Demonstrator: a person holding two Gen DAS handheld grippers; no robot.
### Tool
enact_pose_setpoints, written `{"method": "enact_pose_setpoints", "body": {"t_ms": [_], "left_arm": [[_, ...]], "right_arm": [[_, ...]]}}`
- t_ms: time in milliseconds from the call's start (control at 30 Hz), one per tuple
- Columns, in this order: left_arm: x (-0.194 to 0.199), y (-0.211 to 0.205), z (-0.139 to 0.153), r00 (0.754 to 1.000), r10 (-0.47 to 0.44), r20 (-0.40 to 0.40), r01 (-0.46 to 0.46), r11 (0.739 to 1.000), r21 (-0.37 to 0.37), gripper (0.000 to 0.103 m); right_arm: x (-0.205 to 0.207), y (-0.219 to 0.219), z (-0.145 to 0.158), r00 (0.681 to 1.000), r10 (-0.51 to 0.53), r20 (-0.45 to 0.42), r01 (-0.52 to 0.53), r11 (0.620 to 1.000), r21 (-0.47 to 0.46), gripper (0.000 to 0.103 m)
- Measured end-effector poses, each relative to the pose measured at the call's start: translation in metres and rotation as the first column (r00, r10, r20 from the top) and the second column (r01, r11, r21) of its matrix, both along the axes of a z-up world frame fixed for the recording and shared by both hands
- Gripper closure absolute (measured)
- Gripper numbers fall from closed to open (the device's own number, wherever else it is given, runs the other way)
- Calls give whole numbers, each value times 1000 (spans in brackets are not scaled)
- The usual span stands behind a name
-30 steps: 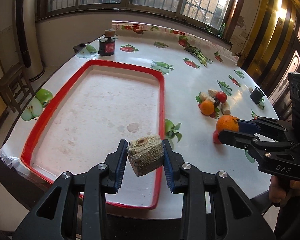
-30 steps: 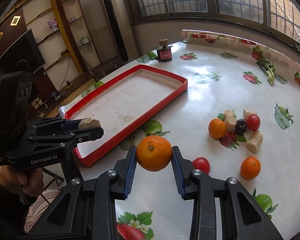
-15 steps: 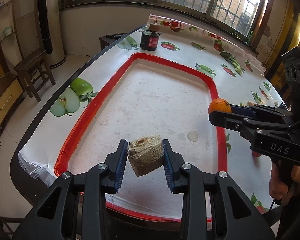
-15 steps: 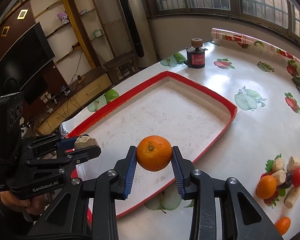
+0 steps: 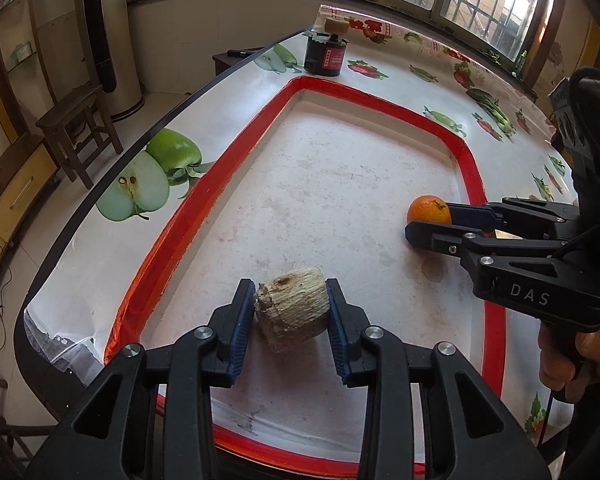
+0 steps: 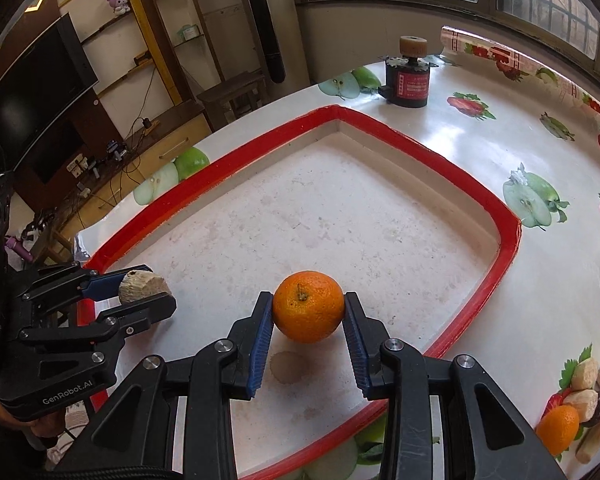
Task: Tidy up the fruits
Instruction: 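Carry the cork piece and orange into the red tray and open both tools, then grasp the red tomato with the left tool while the right tool grasps another orange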
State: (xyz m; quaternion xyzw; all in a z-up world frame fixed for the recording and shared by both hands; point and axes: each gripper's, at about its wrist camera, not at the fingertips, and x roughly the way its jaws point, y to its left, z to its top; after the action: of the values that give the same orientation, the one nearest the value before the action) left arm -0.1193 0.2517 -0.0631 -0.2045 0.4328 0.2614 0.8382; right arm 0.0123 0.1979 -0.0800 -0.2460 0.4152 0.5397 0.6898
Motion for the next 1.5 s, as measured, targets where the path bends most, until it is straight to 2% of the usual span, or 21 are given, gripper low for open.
{"method": "enact_pose_setpoints", "body": {"t_ms": [133,200,267,500,833,1500], "left_arm": [[1,-2,2,1000,14,-21,-14,1000,15,64],[0,-4,6,1000,16,-13,-16,1000,21,61],[-1,-7,11,1000,19,-2,-19,999,26,56],[-1,-23,29,1000,11,24,-12,998,57,54],[8,-56,43,998,-51,46,47,996,71,54],[39,-137,51,969,-240,53,237,970,58,54]], "right_arm": [[3,-5,0,1000,-6,-21,6,1000,16,61],[4,-11,6,1000,-15,-25,16,999,37,48],[3,-18,15,1000,-18,-22,20,998,64,44],[3,-55,42,998,-46,-31,50,990,133,43],[2,-119,62,993,-114,-36,118,978,173,43],[28,-241,68,945,-323,-47,326,924,201,40]]}}
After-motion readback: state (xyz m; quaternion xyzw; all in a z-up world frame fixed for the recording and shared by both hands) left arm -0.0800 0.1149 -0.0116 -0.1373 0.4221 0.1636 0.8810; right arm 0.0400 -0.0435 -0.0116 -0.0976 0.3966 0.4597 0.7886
